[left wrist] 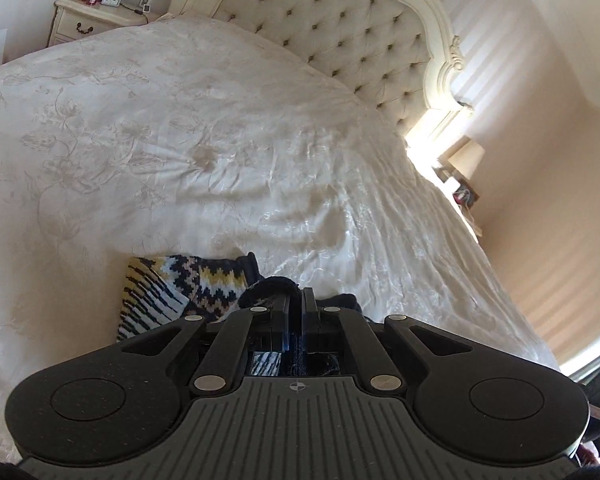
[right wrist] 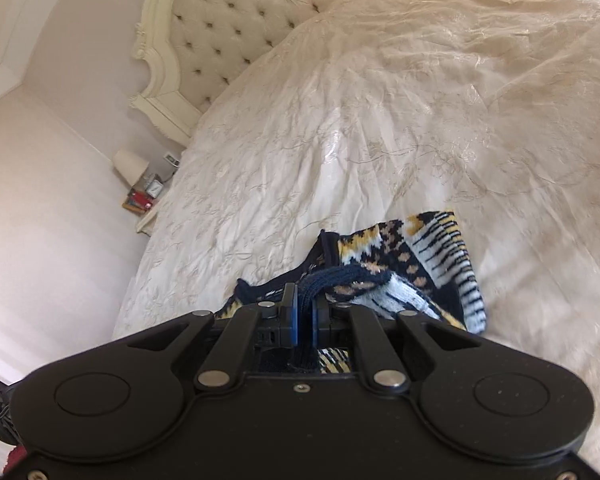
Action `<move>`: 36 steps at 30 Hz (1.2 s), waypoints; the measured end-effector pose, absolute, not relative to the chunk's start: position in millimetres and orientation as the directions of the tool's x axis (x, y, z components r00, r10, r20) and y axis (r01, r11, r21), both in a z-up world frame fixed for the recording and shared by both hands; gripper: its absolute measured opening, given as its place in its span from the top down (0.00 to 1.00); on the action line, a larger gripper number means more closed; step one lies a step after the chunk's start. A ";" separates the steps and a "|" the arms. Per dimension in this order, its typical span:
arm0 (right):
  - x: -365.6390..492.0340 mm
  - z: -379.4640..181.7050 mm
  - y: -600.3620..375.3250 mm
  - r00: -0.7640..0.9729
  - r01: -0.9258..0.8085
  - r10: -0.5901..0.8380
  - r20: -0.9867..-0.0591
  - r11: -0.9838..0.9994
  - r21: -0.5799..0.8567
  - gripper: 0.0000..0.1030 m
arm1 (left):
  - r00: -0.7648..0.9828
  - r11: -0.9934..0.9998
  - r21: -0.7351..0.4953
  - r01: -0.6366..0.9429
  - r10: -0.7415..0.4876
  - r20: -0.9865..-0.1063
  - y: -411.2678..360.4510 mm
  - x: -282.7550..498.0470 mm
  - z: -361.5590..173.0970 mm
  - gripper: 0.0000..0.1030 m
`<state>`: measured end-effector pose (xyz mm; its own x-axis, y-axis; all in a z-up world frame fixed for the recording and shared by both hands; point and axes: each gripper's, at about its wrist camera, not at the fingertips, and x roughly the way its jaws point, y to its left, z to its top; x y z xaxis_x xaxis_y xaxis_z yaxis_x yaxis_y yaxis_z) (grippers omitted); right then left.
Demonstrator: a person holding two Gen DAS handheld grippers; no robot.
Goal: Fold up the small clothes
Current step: 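Lift the hem with both grippers and fold it toward the collar, then lower the hem onto the collar and open both grippers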
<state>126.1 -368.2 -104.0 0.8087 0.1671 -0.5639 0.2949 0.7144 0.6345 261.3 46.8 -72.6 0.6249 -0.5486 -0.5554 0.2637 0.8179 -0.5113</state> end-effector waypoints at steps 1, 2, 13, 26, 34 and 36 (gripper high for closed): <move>136.6 -107.2 -369.5 0.798 0.300 0.169 -0.579 0.722 0.624 0.87 | 0.624 0.823 -0.509 0.251 -0.540 -0.565 45.3 267.0 -76.3 0.96; 145.3 -109.8 -370.7 0.787 0.303 0.171 -0.592 0.730 0.613 0.87 | 0.624 0.828 -0.508 0.237 -0.530 -0.574 44.2 272.0 -79.7 0.96; 217.3 -145.5 -385.4 0.687 0.355 0.202 -0.698 0.745 0.565 0.83 | 0.591 0.898 -0.431 0.083 -0.393 -0.705 31.0 321.7 -121.3 0.94; 252.4 -187.0 -411.4 0.668 0.402 0.198 -0.717 0.714 0.573 0.52 | 0.603 0.937 -0.346 0.036 -0.297 -0.740 22.9 373.5 -139.9 0.75; 248.1 -167.9 -404.9 0.707 0.322 0.139 -0.694 0.809 0.491 0.37 | 0.599 0.943 -0.280 0.178 -0.329 -0.730 -5.6 355.0 -125.0 0.68; 245.6 -162.6 -393.0 0.706 0.283 0.134 -0.695 0.847 0.451 0.32 | 0.592 0.938 -0.258 0.231 -0.346 -0.728 -19.4 341.0 -123.0 0.66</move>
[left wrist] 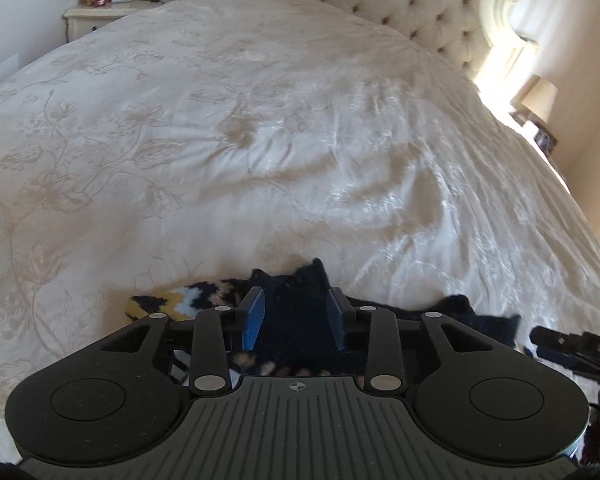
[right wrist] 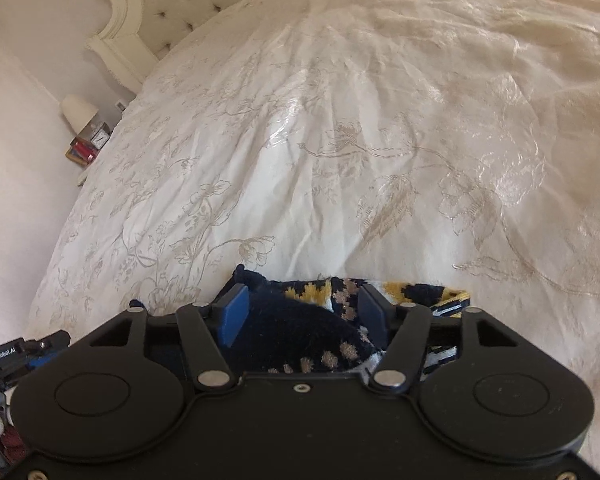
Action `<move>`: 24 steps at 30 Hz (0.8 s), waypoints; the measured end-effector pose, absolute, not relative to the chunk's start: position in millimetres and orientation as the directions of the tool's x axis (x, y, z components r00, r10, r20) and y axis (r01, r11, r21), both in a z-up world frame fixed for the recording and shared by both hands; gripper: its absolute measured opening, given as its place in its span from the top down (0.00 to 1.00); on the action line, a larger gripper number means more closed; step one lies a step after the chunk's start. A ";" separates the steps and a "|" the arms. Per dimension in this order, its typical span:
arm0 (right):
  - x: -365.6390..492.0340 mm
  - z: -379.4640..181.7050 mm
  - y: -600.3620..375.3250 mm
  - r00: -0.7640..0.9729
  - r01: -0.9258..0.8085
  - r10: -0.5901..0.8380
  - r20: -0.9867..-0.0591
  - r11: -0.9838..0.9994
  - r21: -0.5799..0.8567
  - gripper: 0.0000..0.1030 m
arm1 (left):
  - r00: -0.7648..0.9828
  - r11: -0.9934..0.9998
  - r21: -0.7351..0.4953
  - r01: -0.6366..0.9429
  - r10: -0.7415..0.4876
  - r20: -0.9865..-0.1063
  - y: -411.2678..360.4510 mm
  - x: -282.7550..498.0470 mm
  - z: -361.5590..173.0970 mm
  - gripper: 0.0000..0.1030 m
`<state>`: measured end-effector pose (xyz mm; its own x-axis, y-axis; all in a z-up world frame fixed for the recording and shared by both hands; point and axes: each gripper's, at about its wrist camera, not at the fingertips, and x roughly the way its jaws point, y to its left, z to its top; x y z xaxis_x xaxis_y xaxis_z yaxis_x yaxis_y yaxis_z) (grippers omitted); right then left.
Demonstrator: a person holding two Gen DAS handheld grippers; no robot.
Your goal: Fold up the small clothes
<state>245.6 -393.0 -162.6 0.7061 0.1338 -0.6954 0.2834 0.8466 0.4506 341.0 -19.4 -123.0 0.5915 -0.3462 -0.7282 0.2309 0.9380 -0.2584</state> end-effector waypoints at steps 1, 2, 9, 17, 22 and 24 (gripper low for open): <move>244.0 -160.4 -384.8 0.701 0.260 0.134 -0.700 0.867 0.426 0.31 | 0.583 0.933 -0.252 0.258 -0.358 -0.729 -26.3 334.0 -123.2 0.63; 242.6 -159.3 -376.9 0.694 0.239 0.135 -0.707 0.883 0.403 0.30 | 0.572 0.926 -0.247 0.285 -0.371 -0.731 -33.6 326.5 -123.8 0.61; 231.1 -167.3 -324.2 0.625 0.123 0.168 -0.762 0.943 0.309 0.05 | 0.508 0.893 -0.210 0.398 -0.405 -0.760 -67.6 281.6 -136.0 0.43; 225.7 -184.0 -299.2 0.541 0.055 0.192 -0.819 0.963 0.262 0.00 | 0.431 0.904 -0.166 0.395 -0.342 -0.835 -64.4 276.8 -165.8 0.32; 235.9 -196.1 -295.6 0.506 0.000 0.166 -0.846 0.981 0.193 0.00 | 0.441 0.931 -0.120 0.345 -0.274 -0.855 -53.6 289.1 -180.1 0.32; 243.5 -198.3 -295.7 0.502 -0.031 0.145 -0.853 0.988 0.150 0.00 | 0.443 0.936 -0.116 0.332 -0.263 -0.857 -50.7 297.5 -182.9 0.32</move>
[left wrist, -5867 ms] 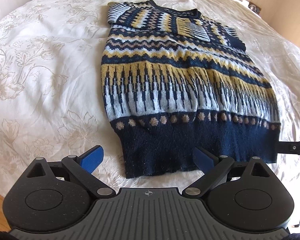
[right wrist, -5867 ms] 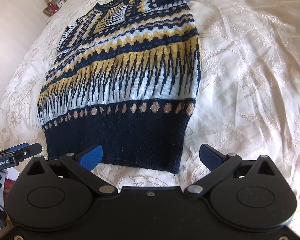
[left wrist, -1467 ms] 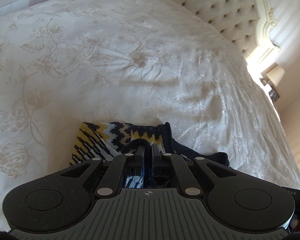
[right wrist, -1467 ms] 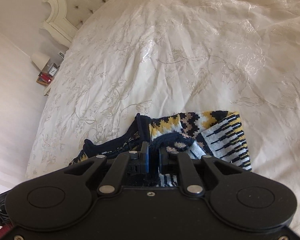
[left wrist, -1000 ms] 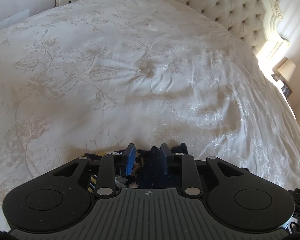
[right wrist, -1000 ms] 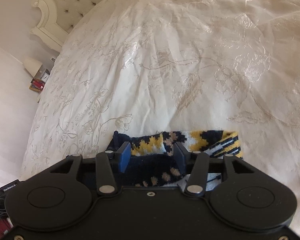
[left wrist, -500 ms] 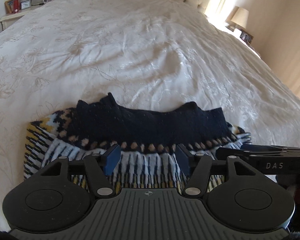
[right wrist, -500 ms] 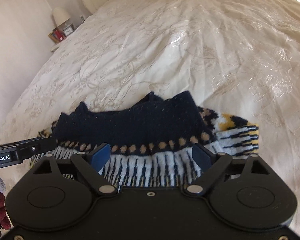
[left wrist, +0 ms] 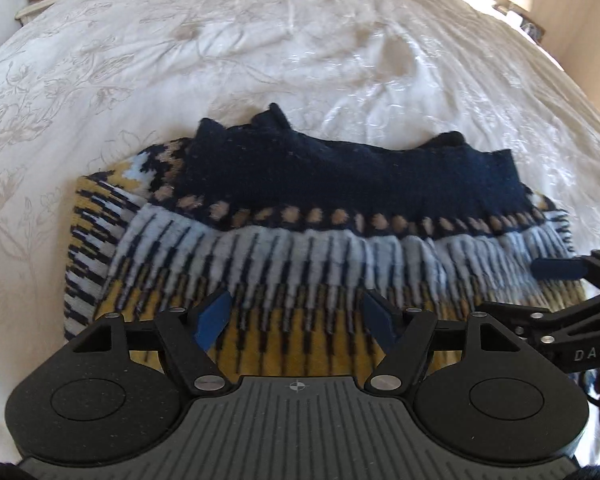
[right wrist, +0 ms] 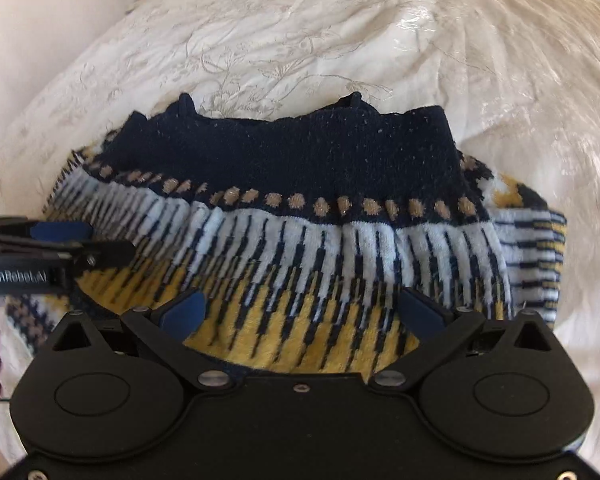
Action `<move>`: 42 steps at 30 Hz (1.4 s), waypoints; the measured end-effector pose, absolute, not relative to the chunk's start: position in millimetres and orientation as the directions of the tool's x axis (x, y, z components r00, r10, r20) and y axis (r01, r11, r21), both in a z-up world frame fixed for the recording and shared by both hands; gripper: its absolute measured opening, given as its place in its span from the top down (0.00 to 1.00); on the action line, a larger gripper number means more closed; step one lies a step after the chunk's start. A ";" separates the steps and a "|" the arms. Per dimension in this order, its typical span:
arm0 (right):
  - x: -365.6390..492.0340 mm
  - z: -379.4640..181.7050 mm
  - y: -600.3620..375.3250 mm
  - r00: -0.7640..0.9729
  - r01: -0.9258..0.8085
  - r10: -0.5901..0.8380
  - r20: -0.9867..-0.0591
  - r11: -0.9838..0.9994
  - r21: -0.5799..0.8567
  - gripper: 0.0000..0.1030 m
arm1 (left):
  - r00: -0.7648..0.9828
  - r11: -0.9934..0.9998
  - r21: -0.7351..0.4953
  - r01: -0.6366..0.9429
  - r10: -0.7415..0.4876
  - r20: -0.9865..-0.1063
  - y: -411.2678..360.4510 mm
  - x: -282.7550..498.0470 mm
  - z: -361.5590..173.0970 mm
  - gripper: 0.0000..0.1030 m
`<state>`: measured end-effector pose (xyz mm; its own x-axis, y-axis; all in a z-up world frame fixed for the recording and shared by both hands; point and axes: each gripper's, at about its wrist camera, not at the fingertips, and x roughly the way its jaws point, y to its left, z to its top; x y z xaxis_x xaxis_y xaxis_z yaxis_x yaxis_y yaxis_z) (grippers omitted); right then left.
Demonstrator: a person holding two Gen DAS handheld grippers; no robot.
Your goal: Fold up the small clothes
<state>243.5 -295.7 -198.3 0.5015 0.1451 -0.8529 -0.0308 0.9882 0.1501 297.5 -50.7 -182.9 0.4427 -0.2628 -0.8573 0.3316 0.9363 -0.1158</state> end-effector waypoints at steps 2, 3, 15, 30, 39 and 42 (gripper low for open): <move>253.2 -199.4 -298.8 0.500 -0.045 0.124 -0.857 0.992 0.118 0.00 | 0.443 0.940 -0.117 0.320 -0.258 -0.859 -48.3 306.8 -184.6 0.32; 258.0 -199.7 -301.7 0.500 -0.043 0.119 -0.858 0.993 0.112 0.00 | 0.445 0.942 -0.115 0.315 -0.254 -0.859 -47.8 310.9 -184.9 0.32; 274.8 -192.3 -344.6 0.531 0.072 0.142 -0.835 0.975 0.211 0.00 | 0.410 0.942 -0.106 0.317 -0.237 -0.881 -50.8 336.8 -196.9 0.22; 178.7 -197.0 -398.0 0.528 0.301 0.172 -0.832 0.878 0.373 0.00 | 0.396 0.938 -0.057 0.341 -0.198 -0.897 -65.3 340.3 -202.9 0.10; 164.6 -217.0 -404.5 0.510 0.300 0.328 -0.795 0.798 0.522 0.00 | 0.388 0.934 -0.046 0.354 -0.191 -0.901 -73.1 341.9 -206.4 0.00; 167.7 -225.6 -410.0 0.522 0.311 0.368 -0.770 0.758 0.573 0.00 | 0.396 0.937 -0.042 0.347 -0.186 -0.899 -75.2 341.9 -207.3 0.00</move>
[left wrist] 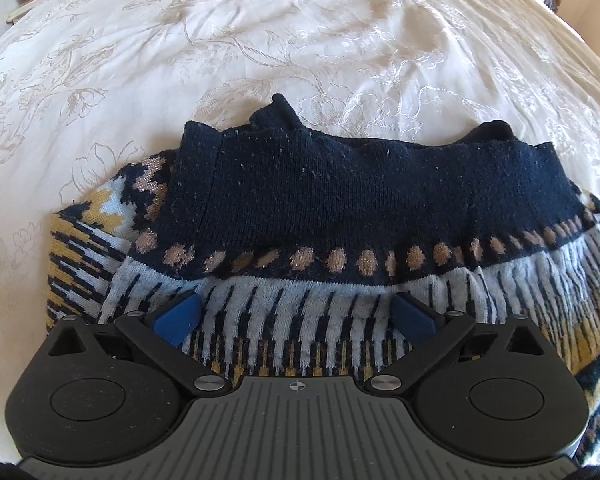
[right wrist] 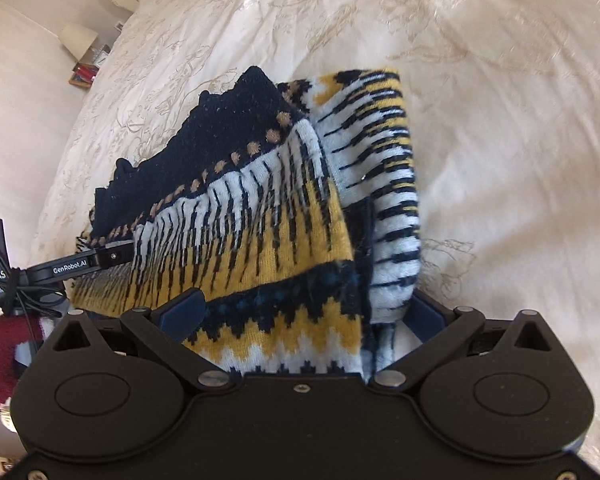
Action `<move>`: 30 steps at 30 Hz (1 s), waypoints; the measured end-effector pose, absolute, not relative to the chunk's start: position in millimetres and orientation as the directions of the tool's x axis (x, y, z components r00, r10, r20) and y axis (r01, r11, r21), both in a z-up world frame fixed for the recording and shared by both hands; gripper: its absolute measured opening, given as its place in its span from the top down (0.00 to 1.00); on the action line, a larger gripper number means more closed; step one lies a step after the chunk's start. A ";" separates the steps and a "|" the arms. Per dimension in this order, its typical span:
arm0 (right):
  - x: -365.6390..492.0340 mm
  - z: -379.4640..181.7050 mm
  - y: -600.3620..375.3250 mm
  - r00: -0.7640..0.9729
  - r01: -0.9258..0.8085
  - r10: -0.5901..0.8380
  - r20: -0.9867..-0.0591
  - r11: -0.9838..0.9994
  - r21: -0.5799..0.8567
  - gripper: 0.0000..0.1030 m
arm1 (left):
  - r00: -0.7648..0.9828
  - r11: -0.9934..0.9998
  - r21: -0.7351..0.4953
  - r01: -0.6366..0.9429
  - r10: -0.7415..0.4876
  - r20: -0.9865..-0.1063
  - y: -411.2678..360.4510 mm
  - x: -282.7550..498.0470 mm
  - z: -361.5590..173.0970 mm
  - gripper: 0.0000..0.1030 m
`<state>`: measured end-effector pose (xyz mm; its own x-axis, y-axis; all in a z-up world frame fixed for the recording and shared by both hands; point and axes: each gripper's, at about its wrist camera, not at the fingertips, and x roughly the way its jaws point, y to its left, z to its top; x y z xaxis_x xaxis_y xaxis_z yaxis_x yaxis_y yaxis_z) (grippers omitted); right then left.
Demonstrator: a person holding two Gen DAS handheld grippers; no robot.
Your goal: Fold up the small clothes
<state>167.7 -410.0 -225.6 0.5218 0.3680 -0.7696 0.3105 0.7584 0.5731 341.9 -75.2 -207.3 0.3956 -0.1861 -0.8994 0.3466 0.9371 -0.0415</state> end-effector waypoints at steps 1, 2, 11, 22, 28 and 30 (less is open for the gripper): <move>168.7 -227.7 -413.1 0.534 0.318 0.379 -0.756 0.738 0.595 0.00 | 0.400 0.937 -0.041 0.346 -0.186 -0.898 -75.6 341.5 -207.5 0.00; 169.0 -229.8 -417.8 0.549 0.324 0.393 -0.737 0.713 0.622 0.00 | 0.405 0.938 -0.040 0.345 -0.187 -0.895 -75.7 340.6 -207.7 0.00; 168.6 -238.3 -441.4 0.600 0.321 0.466 -0.651 0.604 0.729 0.00 | 0.381 0.935 -0.048 0.351 -0.190 -0.905 -74.3 341.3 -202.7 0.01; 152.6 -209.4 -440.3 0.631 0.185 0.358 -0.689 0.792 0.581 0.00 | 0.400 0.937 -0.108 0.333 -0.244 -0.883 -97.3 339.6 -160.9 0.15; 178.8 -224.6 -450.7 0.593 0.148 0.475 -0.651 0.730 0.667 0.00 | 0.371 0.949 -0.073 0.308 -0.190 -0.909 -122.3 348.7 -178.2 0.15; 182.4 -231.7 -451.8 0.574 0.142 0.551 -0.606 0.661 0.736 0.00 | 0.362 0.954 -0.059 0.293 -0.168 -0.917 -125.4 353.1 -185.2 0.15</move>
<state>182.4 -451.8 -231.7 0.5744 0.5509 -0.6055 0.1421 0.6614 0.7364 353.1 -125.4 -185.2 0.3625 -0.1677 -0.9168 0.2926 0.9544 -0.0588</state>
